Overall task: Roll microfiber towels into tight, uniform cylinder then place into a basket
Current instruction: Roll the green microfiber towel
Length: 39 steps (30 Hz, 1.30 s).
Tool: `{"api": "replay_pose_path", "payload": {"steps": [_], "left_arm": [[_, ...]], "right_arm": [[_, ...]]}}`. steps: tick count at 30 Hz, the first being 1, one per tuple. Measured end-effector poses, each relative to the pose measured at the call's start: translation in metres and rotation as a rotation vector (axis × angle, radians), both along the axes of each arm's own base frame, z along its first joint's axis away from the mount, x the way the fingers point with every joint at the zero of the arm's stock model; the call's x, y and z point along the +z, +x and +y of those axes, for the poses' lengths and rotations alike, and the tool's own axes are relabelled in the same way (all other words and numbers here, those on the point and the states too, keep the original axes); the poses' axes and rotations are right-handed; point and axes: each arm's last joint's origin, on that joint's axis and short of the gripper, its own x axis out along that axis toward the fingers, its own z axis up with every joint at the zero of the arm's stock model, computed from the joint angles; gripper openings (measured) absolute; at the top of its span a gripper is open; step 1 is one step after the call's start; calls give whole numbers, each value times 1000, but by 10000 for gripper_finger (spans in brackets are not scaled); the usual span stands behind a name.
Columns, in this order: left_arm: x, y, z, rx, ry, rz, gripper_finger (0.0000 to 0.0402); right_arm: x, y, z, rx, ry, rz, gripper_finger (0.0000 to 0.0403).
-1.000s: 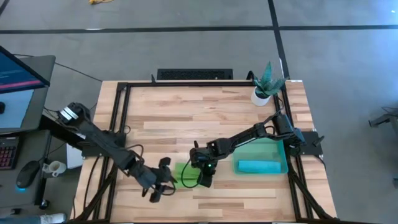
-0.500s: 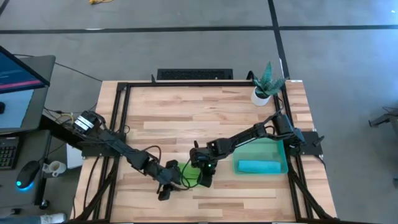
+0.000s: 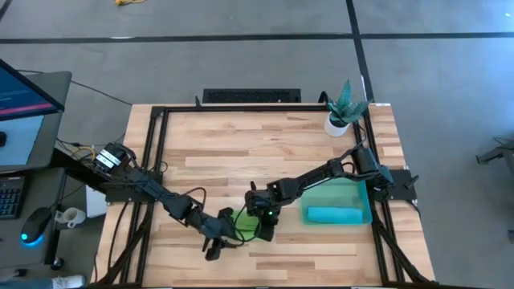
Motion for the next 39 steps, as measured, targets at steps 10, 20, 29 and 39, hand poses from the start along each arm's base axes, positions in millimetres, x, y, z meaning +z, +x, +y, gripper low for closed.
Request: {"api": "replay_pose_path", "payload": {"steps": [10, 20, 29, 39], "left_arm": [[-12, -3, 19, 153, 149, 114, 125], [-17, -8, 21, 237, 97, 229, 125], [-19, -12, 21, 261, 18, 323, 125], [-20, -13, 21, 262, 12, 332, 125]], "right_arm": [[0, 0, 0, -2, 2, 2, 26], [0, 0, 0, -19, 7, 12, 31], [0, 4, 0, -41, 16, -17, 68], [1, 5, -4, 10, 40, -50, 146]]}}
